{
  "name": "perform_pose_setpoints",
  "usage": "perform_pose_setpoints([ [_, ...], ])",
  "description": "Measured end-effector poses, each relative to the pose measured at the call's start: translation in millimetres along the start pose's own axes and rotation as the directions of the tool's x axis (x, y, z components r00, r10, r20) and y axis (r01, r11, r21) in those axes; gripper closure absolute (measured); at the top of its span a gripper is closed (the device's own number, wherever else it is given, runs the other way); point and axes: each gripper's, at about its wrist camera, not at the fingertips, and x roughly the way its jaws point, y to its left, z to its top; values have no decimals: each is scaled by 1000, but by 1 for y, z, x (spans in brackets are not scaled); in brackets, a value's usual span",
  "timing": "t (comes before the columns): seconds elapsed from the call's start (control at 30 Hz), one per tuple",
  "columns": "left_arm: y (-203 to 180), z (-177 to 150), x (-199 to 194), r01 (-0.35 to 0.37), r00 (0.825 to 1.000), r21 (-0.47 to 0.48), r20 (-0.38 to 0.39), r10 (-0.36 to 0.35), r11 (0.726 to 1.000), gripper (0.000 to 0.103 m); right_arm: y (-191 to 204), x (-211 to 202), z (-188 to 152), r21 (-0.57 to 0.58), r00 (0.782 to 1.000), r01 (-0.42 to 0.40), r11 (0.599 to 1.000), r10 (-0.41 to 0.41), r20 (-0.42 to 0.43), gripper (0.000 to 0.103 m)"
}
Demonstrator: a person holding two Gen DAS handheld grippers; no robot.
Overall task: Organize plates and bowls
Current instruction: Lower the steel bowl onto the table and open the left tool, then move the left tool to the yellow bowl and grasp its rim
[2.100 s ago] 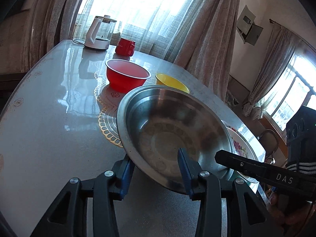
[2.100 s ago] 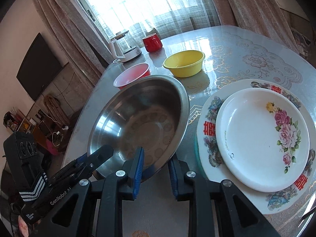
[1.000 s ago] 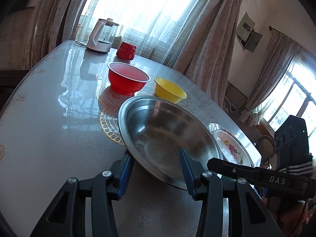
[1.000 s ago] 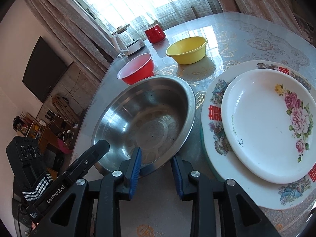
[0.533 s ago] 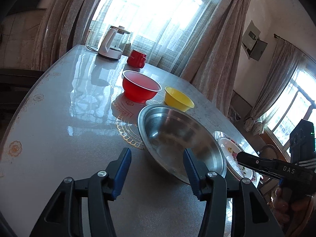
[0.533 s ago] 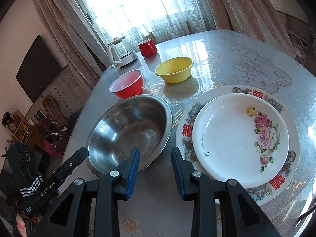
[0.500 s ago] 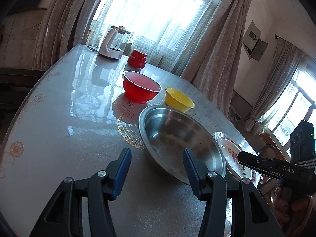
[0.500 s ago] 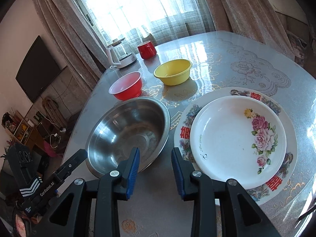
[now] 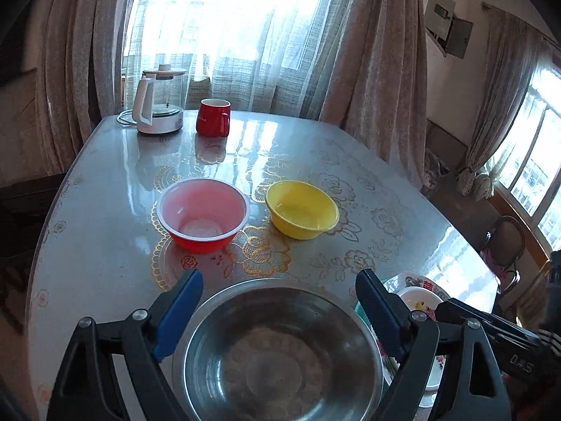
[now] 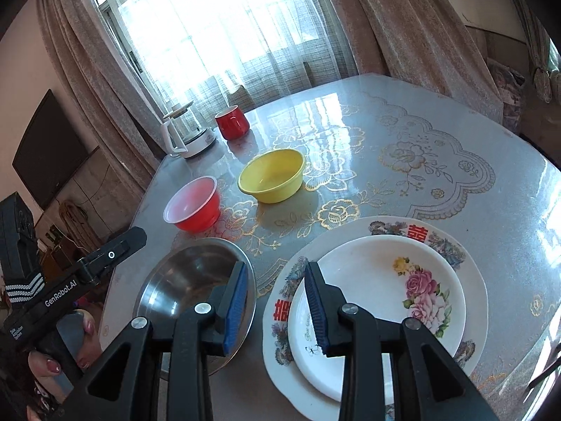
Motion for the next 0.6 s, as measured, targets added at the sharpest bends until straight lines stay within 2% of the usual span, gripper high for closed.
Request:
perform_pose_setpoints([
  [0.17, -8, 33, 55, 58, 986, -56, -152, -66, 997, 16, -6, 20, 37, 38, 1000, 10, 999, -9, -27, 66],
  [0.23, -8, 41, 70, 34, 980, -94, -191, -51, 995, 23, -8, 33, 55, 59, 999, 19, 998, -17, -42, 66],
  [0.3, -8, 49, 81, 21, 978, -104, -206, -42, 994, 25, -8, 49, 72, 84, 997, 26, 996, -20, -69, 66],
  [0.37, -6, 57, 89, -7, 977, -118, -212, -19, 993, 33, -11, 68, 88, 117, 994, 29, 993, -16, -108, 66],
  [0.43, -3, 62, 96, -7, 976, -129, -215, -21, 992, 34, -16, 89, 102, 152, 990, 28, 988, -7, -143, 66],
  [0.5, -2, 67, 101, -3, 975, -136, -222, -27, 991, 39, -21, 113, 112, 185, 982, 39, 982, -3, -191, 66],
  [0.6, 1, 69, 104, -4, 974, -157, -226, -32, 988, 39, -28, 148, 120, 264, 964, 30, 964, 42, -262, 66],
])
